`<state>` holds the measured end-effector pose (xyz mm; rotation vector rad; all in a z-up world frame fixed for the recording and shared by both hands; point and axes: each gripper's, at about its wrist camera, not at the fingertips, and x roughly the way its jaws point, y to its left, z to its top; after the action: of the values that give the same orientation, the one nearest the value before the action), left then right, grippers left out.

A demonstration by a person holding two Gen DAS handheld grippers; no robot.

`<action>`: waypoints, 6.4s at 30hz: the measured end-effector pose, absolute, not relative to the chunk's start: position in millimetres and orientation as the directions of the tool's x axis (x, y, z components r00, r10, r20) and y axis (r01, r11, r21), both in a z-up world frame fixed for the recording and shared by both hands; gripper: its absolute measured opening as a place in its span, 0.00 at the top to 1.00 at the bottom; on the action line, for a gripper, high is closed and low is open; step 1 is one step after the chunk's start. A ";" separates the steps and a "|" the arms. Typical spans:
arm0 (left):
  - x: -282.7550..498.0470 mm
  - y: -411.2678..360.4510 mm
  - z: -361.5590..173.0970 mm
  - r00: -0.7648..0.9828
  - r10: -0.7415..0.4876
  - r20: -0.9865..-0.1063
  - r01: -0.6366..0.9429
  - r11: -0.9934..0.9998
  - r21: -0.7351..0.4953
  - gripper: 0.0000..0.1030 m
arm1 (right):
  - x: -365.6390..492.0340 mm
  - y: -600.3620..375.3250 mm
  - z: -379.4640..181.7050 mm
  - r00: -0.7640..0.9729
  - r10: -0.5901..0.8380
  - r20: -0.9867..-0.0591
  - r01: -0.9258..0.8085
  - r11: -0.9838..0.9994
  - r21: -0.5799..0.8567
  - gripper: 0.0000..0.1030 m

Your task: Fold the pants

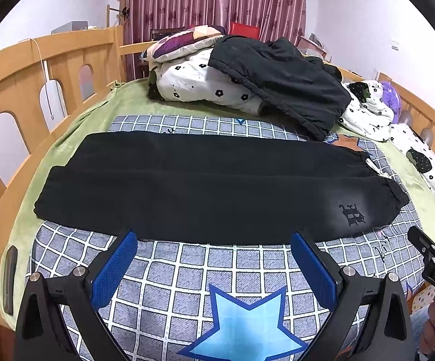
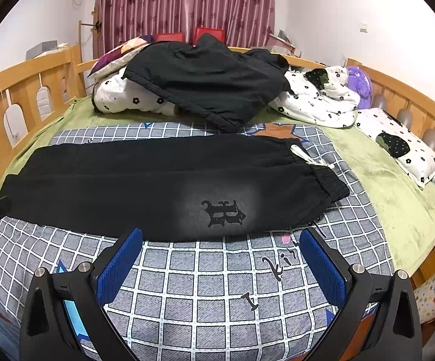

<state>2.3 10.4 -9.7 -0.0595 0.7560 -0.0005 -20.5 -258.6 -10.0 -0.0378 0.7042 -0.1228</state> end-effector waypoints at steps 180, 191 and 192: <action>190.6 241.8 -90.2 0.722 0.003 -0.691 -0.308 0.897 -0.317 0.91 | 226.2 -495.3 -84.2 0.800 0.151 -0.581 0.214 0.833 0.511 0.86; 58.7 194.1 -148.6 0.618 -0.112 -0.778 -0.151 0.954 -0.258 0.87 | 58.9 -567.6 -108.7 0.682 0.120 -0.721 0.238 0.896 0.374 0.80; 54.7 195.3 -156.4 0.619 -0.104 -0.779 -0.169 0.950 -0.261 0.83 | 51.6 -569.4 -121.5 0.662 0.122 -0.740 0.249 0.895 0.371 0.79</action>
<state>54.7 195.3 -156.4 -0.3253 0.9074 0.0382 51.6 -569.4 -121.5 0.4716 0.8529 -0.0746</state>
